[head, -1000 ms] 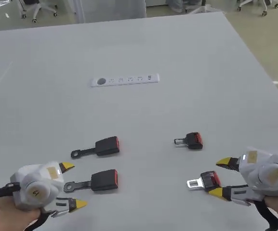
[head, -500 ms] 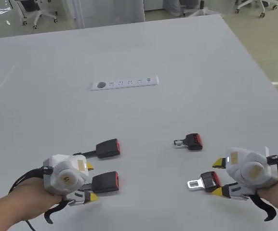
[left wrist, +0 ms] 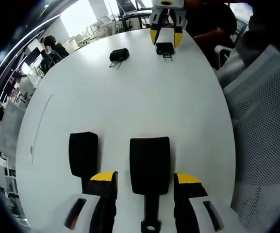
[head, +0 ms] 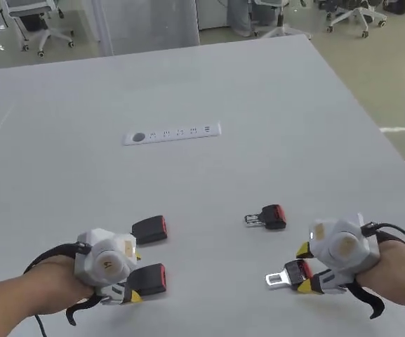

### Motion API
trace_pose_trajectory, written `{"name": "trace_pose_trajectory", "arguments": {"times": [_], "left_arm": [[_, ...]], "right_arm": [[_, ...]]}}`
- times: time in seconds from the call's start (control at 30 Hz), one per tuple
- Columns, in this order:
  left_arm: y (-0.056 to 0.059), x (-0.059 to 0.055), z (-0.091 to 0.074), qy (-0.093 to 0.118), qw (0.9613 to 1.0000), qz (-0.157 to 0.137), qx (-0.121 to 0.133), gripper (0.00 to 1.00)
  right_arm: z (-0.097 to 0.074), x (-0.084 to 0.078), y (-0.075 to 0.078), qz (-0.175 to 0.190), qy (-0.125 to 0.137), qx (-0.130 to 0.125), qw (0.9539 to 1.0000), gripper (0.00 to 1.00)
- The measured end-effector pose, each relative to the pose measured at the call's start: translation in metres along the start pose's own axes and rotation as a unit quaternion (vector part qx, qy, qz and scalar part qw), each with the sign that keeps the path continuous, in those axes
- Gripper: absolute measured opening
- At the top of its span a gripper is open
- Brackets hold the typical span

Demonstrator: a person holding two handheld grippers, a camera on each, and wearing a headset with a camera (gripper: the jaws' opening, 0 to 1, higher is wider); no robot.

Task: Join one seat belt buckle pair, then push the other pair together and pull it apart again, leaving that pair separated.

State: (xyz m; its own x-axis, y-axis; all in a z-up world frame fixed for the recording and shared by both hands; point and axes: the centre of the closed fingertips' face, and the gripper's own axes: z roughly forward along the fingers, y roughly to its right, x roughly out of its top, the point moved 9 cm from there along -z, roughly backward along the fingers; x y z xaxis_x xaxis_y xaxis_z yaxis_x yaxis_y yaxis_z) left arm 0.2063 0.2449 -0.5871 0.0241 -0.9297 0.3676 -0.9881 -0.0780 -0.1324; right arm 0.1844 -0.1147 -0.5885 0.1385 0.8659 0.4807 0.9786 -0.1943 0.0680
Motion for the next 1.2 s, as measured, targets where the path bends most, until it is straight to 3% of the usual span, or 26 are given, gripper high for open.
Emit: {"name": "trace_pose_trajectory", "arguments": {"times": [0.13, 0.23, 0.33, 0.47, 0.83, 1.2], "left_arm": [[0.001, -0.003, 0.001, -0.019, 0.9995, 0.02, -0.017, 0.39], [0.001, -0.005, 0.001, -0.028, 0.9989, 0.033, -0.02, 0.39], [0.002, -0.005, 0.004, -0.023, 0.9989, 0.029, -0.03, 0.33], [0.0, -0.006, 0.007, -0.028, 0.9981, 0.045, -0.032, 0.33], [-0.001, -0.006, 0.007, -0.024, 0.9978, 0.047, -0.042, 0.32], [-0.003, -0.005, 0.009, -0.034, 0.9976, 0.034, -0.05, 0.32]], "right_arm": [[0.006, -0.005, 0.002, -0.004, -0.011, 0.003, 0.9999, 0.36], [0.008, -0.006, 0.003, -0.01, -0.017, 0.008, 0.9998, 0.36], [0.011, -0.009, 0.005, -0.016, -0.026, 0.011, 0.9995, 0.34], [0.01, -0.007, 0.006, -0.022, -0.034, 0.021, 0.999, 0.33], [0.012, -0.007, 0.007, -0.028, -0.036, 0.026, 0.9986, 0.33], [0.026, 0.021, 0.0, -0.033, -0.019, 0.021, 0.9991, 0.33]]}}
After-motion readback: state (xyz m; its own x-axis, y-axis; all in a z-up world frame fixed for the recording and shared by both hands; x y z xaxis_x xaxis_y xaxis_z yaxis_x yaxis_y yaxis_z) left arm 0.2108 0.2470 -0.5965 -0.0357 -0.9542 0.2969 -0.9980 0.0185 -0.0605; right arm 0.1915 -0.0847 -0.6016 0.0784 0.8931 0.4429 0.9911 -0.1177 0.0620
